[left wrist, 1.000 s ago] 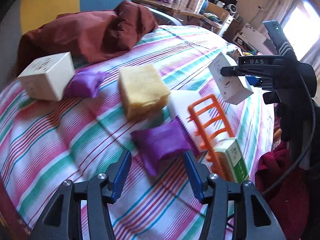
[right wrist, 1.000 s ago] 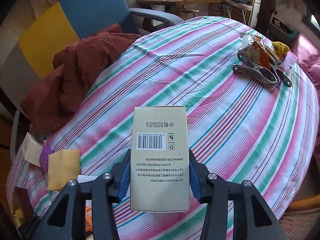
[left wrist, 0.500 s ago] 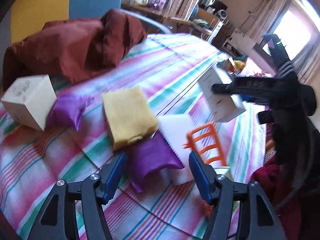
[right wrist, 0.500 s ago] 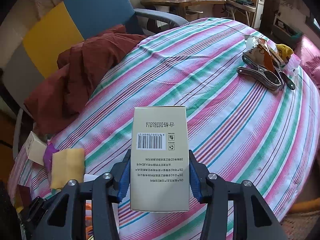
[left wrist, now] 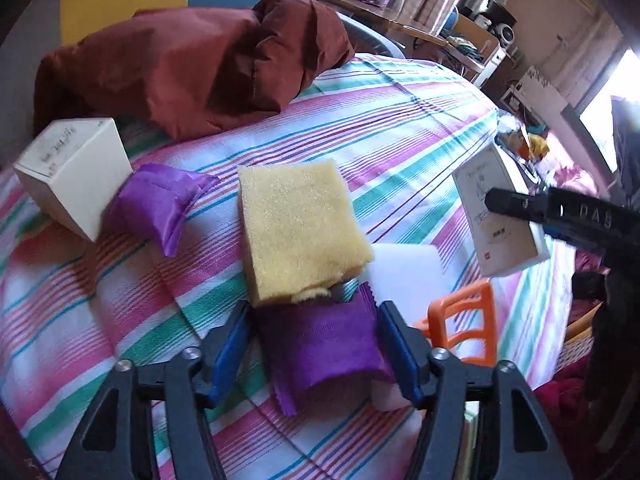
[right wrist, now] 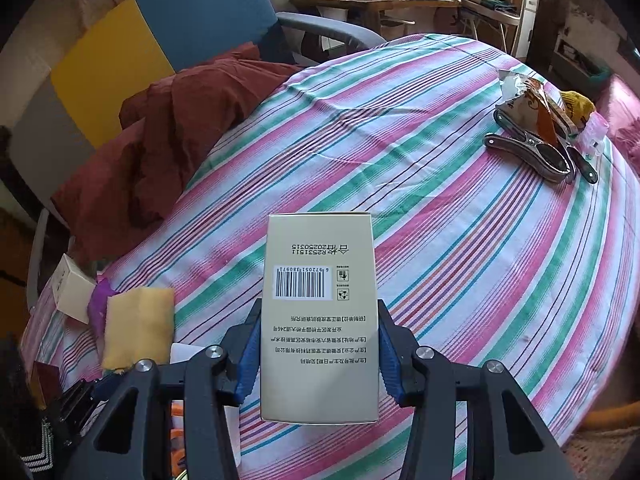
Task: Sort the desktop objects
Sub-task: 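Grasp the white barcode box with the right tool while the left tool grasps the purple sachet, then carry white box and purple sachet over the gold tray and open both tools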
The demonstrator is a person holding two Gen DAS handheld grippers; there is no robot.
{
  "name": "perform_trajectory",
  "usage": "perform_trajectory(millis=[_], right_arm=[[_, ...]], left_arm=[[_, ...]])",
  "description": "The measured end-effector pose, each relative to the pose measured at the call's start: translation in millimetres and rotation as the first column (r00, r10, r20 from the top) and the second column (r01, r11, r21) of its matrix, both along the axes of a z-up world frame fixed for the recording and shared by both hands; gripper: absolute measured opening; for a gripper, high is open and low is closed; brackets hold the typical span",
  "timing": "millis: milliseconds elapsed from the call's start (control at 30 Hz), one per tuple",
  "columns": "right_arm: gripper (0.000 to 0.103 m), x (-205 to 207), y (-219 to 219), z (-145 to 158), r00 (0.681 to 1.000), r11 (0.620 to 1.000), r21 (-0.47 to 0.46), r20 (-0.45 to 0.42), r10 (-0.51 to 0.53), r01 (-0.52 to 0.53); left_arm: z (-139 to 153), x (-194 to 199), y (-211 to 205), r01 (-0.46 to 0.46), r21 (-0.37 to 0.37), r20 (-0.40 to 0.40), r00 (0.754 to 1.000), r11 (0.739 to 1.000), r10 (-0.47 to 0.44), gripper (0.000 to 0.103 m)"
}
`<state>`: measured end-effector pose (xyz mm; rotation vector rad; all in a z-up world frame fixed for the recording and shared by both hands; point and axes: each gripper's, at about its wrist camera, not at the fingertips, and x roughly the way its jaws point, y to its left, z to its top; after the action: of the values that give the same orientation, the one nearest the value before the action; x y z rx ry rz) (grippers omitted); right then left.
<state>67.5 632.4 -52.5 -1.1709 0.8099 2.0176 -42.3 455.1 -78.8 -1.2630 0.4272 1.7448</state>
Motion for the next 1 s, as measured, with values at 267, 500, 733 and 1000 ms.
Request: perform_trajectory(millis=[267,500,733,1000], right_arm=[[0.05,-1,-3,1,1.0,1.0,0.013,0.001,0.017,-0.017],[0.05,2,-3,7,0.999,1.0,0.021,-0.037,0.013,-0.012],[0.05,-6,-25,40,0.965,0.988,0.097,-0.22,0.142,-0.124],[0.05,-37,-97,63,0.842,0.883,0.225,-0.277,0.463,-0.412]], left_arm=[[0,10,-33,0.011,0.013,-0.051,0.999,1.0,-0.011,0.053],[6,18,-73,-0.046,0.072,-0.047,0.998,0.996,0.049,0.051],[37,27,-112,-0.103,0.163,-0.078,0.99,0.981,0.117,0.051],[74,22,-181,-0.222,0.22,-0.137,0.957,0.95,0.255,0.051]])
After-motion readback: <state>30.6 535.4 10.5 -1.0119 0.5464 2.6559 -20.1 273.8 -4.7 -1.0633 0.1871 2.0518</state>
